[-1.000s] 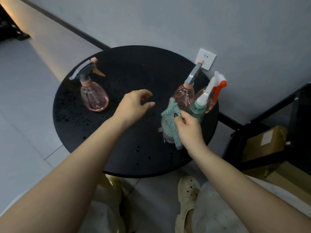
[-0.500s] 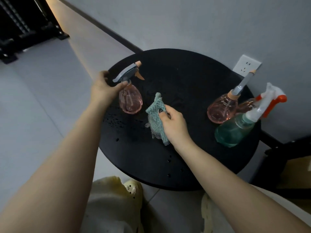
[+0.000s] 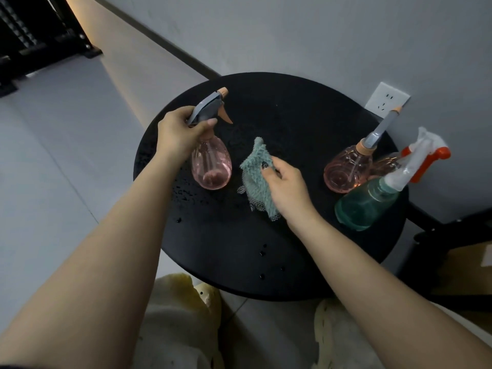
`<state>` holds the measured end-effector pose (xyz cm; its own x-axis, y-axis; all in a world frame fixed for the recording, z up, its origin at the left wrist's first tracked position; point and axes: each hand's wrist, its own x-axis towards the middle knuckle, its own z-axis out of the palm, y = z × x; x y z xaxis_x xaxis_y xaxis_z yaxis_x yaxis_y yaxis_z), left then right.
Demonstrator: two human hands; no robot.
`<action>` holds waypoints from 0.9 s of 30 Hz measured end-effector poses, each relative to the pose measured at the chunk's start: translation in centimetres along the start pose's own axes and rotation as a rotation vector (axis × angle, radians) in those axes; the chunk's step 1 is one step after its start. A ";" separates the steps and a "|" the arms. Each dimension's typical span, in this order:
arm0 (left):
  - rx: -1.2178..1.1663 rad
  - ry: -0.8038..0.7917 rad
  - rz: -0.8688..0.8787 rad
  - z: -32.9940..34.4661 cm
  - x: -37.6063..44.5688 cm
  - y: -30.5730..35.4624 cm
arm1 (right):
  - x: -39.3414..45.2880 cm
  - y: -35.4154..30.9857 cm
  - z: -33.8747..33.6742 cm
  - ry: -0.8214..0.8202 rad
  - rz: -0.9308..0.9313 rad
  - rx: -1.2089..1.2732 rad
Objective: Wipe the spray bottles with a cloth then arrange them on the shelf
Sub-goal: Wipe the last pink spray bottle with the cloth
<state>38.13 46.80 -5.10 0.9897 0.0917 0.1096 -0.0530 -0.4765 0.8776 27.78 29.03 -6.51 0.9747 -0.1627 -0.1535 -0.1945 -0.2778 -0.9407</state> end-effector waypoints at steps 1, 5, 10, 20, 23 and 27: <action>0.011 -0.016 0.012 -0.1 -0.3 0.6 | -0.1 -0.2 -0.7 0.017 -0.010 0.004; -0.001 -0.079 -0.015 -0.3 -2.6 3.3 | -1.6 -1.5 -4.0 0.063 -0.074 0.013; -0.214 -0.164 -0.139 0.1 -6.4 6.8 | -4.6 -3.2 -7.4 0.056 -0.194 0.071; -0.196 -0.191 -0.248 2.0 -10.0 8.3 | -8.1 -2.2 -6.2 -0.300 -0.447 -0.282; -0.234 -0.198 -0.316 2.3 -10.1 8.0 | -8.4 -1.2 -5.9 -0.351 -0.547 -0.466; -0.316 -0.210 -0.366 2.4 -9.4 7.4 | -9.0 0.2 -6.2 -0.390 -0.843 -0.710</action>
<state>28.71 40.29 -0.73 0.9545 0.0096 -0.2982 0.2960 -0.1560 0.9424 18.33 24.55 -3.44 0.7687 0.5927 0.2405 0.6321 -0.6460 -0.4279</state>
